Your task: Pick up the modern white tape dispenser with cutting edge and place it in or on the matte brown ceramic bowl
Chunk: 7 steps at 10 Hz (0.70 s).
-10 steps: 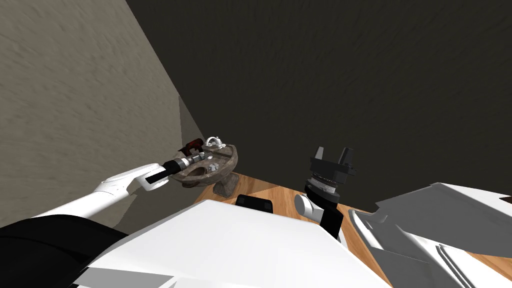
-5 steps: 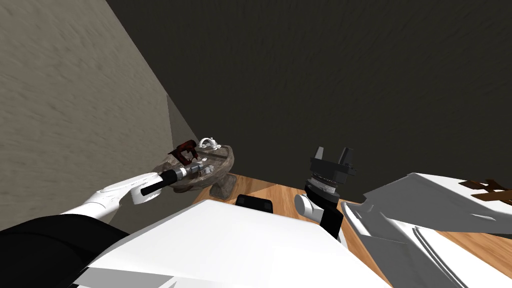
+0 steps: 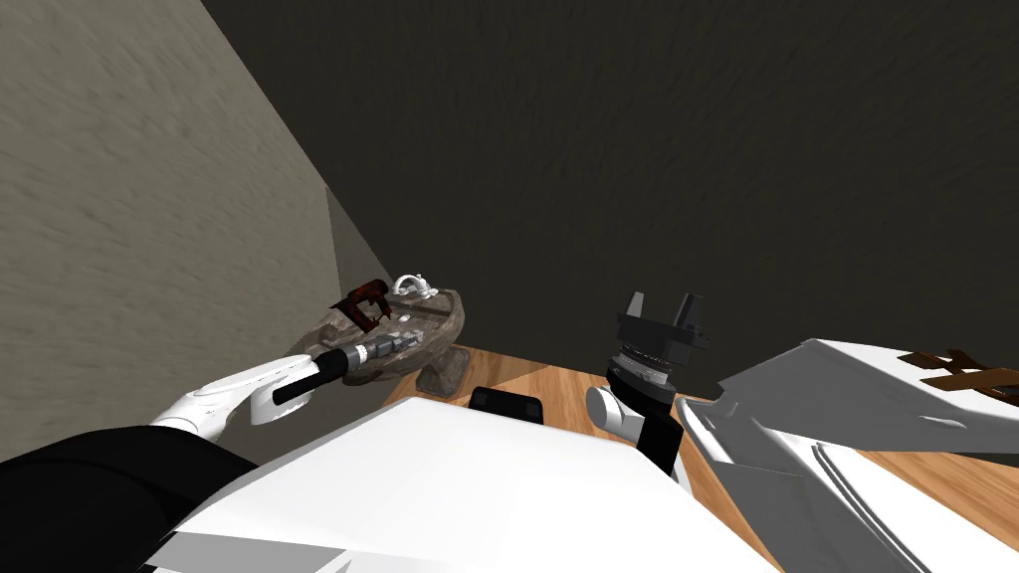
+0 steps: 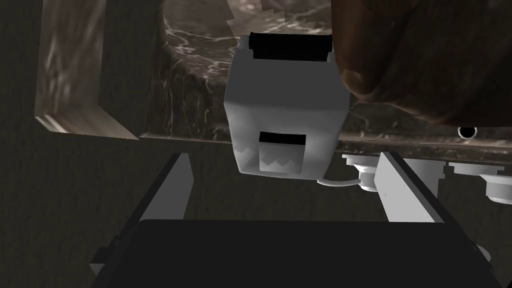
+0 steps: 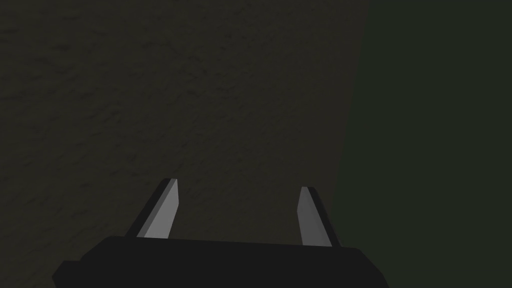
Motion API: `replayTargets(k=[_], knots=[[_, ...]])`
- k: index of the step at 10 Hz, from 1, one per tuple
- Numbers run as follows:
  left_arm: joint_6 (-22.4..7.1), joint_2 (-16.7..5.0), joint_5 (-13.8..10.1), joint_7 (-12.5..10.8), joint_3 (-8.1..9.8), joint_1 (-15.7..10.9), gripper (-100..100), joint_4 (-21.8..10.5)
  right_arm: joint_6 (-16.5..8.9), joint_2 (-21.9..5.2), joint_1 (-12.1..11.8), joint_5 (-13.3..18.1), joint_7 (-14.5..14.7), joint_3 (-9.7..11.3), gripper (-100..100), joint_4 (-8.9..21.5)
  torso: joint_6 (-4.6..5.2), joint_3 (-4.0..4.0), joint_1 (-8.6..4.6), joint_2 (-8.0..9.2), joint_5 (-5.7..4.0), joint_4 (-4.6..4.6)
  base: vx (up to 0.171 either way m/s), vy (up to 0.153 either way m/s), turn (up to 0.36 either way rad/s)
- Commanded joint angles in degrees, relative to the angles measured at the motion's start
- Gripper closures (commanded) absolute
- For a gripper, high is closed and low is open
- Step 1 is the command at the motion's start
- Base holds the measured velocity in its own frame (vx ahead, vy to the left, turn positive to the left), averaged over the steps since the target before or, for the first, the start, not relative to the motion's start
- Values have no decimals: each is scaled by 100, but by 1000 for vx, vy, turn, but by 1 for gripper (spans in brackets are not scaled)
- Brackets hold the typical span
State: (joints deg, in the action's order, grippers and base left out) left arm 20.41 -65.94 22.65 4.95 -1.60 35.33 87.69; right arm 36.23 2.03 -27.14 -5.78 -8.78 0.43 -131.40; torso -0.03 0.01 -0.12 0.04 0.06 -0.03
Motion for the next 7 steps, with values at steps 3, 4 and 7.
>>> replayTargets(k=[3,4,7], knots=[[-11,114,25,49,-55,-78,100,-102,0,0,0,0,0,0,0,0,0,-8,2,-13,0,-3,27,4,-47],[-11,112,24,48,-54,-77,100,-101,0,0,0,0,0,0,0,0,0,-4,0,-6,0,-2,0,0,0],[-14,110,24,50,-50,-78,100,-103,0,0,0,0,0,0,0,0,3,-3,0,-4,5,-3,0,0,0]])
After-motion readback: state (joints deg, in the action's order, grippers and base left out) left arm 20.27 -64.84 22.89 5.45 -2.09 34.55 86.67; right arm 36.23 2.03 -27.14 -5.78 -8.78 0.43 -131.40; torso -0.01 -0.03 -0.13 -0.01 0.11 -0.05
